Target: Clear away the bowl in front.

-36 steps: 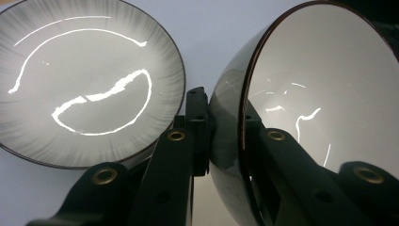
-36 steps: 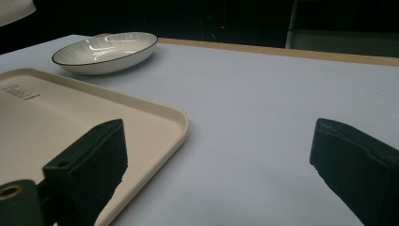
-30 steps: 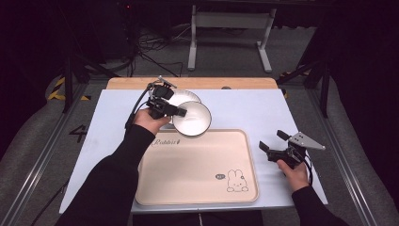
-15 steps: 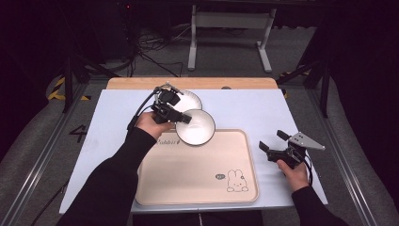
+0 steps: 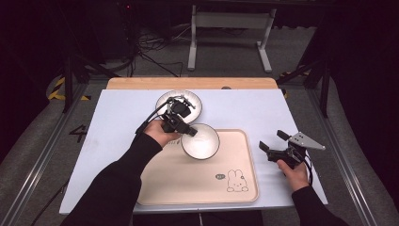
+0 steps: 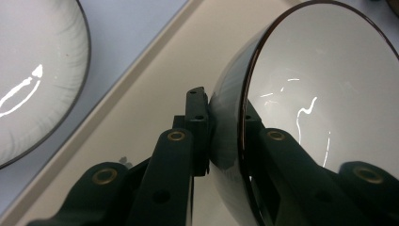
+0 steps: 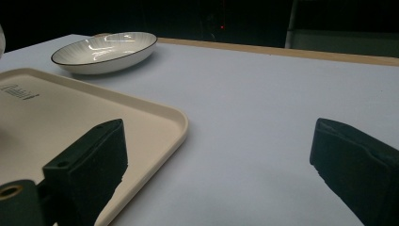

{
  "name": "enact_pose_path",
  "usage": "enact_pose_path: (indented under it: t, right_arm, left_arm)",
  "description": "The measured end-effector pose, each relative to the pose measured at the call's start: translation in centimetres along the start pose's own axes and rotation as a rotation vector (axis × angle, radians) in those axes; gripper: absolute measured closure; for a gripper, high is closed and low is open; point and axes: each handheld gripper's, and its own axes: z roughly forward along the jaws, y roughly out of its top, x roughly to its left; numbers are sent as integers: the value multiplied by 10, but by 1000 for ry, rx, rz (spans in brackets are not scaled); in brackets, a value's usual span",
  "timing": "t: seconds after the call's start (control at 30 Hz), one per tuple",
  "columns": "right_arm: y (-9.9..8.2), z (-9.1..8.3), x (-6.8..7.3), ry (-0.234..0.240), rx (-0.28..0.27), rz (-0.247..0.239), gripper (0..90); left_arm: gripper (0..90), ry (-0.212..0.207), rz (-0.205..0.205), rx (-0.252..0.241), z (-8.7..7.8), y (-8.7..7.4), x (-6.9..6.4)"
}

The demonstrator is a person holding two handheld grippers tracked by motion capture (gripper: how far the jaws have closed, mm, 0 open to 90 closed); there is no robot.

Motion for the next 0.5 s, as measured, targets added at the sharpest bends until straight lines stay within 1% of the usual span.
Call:
enact_pose_path:
  t: [0.07, 0.1, 0.13, 0.2, 0.27, 0.37, 0.5]
  right_arm:
    - [0, 0, 0, -1, 0, 0, 51]
    - [0, 0, 0, -1, 0, 0, 51]
    - [0, 0, 0, -1, 0, 0, 51]
    - [0, 0, 0, -1, -1, 0, 51]
    - [0, 0, 0, 0, 0, -1, 51]
    - [0, 0, 0, 0, 0, -1, 51]
    - [0, 0, 0, 1, -2, 0, 51]
  left_arm:
    - [815, 2, 7, 8, 2, 0, -1]
    - [816, 4, 13, 17, 4, 0, -2]
    - [816, -1, 25, 36, 8, 0, -4]
    - [816, -2, 33, 56, 11, -1, -6]
    - [817, -3, 38, 61, 14, -1, -7]
    - [817, 6, 59, 98, 19, -2, -9]
    - [818, -1, 64, 110, 23, -2, -10]
